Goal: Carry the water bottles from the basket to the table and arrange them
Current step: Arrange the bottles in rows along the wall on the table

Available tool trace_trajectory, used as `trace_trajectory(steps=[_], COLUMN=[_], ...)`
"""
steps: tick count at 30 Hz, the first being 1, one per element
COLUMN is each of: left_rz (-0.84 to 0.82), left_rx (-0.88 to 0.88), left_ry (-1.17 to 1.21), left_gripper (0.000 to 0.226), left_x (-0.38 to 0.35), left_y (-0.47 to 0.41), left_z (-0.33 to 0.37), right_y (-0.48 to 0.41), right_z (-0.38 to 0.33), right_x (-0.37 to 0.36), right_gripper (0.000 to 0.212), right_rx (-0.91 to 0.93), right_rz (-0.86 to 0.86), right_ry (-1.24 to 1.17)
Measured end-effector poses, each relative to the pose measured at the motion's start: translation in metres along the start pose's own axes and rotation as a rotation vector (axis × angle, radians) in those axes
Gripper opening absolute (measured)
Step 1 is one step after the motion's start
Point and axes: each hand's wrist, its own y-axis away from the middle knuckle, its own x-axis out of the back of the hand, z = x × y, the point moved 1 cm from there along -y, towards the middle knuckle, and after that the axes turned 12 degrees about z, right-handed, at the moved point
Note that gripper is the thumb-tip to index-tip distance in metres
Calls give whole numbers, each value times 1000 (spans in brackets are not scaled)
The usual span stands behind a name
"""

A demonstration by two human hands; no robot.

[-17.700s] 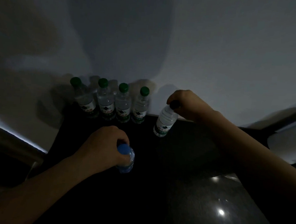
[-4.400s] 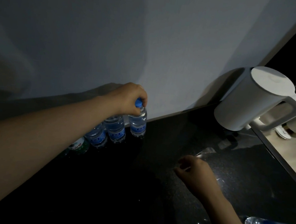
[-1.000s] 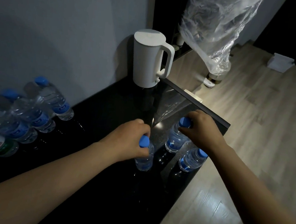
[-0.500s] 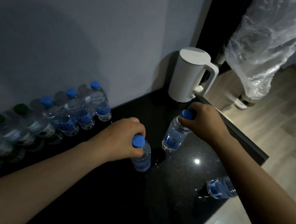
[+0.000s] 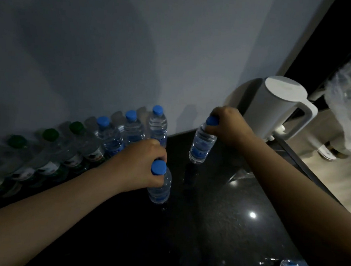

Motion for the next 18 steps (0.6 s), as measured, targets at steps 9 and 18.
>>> trace_trajectory(steps=[9, 18], left_rz=[30, 32], left_rx=[100, 151], left_ry=[26, 36], left_gripper=[17, 16], left_x=[12, 14], left_y=[0, -5], left_z=[-37, -63], right_y=[-69, -96], right_z=[-33, -45], right_x=[-44, -75], right_gripper=[40, 40], right_rx=[62, 78], right_rz=[-67, -135], right_ry=[64, 71])
